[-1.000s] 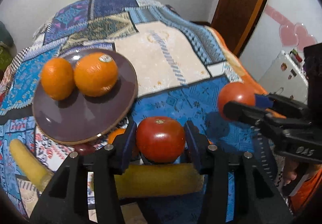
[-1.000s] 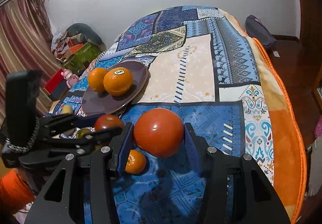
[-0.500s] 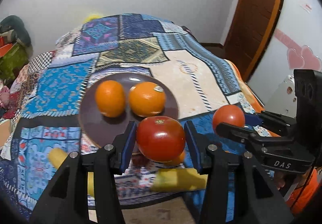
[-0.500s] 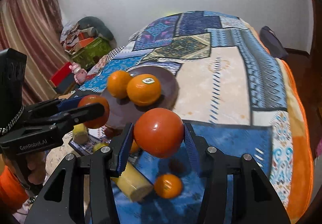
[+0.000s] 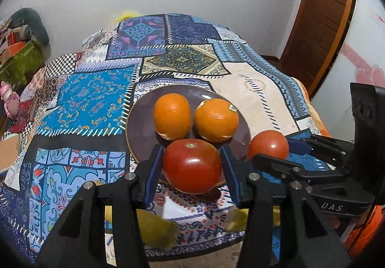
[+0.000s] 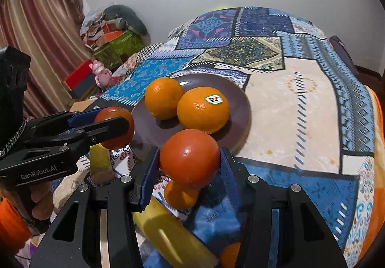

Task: Organize fruits
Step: 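Lower the left tool's tomato onto the plate while the right tool places its tomato beside it, then move the left tool to a yellow cob while the right tool reaches the other cob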

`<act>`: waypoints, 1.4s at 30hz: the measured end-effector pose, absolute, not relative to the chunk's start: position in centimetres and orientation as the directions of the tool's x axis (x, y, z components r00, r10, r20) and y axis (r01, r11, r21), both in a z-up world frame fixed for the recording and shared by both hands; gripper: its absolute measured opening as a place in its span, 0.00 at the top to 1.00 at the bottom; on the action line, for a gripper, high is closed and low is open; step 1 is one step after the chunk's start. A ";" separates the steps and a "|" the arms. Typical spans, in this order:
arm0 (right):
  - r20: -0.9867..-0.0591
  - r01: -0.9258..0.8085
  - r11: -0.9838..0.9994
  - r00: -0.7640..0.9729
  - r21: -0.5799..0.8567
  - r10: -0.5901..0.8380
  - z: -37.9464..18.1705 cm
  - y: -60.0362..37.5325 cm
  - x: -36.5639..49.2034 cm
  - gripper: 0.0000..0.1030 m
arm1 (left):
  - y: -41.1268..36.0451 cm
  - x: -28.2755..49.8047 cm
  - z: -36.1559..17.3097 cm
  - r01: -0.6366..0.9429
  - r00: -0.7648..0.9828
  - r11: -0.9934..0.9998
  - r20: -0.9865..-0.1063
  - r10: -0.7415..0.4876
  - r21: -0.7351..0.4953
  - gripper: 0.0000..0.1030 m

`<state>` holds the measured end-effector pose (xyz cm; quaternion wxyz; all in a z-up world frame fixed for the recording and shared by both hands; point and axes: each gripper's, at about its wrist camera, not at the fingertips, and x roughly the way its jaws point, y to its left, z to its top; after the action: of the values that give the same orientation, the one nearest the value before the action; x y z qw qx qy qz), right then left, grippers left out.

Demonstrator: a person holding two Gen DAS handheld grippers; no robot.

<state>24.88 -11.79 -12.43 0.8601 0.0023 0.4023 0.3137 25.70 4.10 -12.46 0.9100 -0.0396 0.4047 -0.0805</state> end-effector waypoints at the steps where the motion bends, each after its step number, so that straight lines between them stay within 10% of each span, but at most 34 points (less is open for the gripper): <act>1: -0.696 -0.543 0.801 0.474 0.251 0.539 -12.5 -11.4 25.1 0.55 | 4.3 25.9 -12.7 0.113 0.656 0.984 -0.733 -0.180 -0.140 0.53; 42: -0.756 -0.595 0.778 0.409 0.203 0.510 -14.2 -7.9 26.6 0.54 | 4.7 28.9 -15.9 0.102 0.592 0.975 -0.776 -0.218 -0.197 0.52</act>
<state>26.61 -7.88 -14.22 0.8380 -0.0490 0.4320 0.3297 28.94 4.71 -15.93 0.8897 -0.0658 0.4428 -0.0898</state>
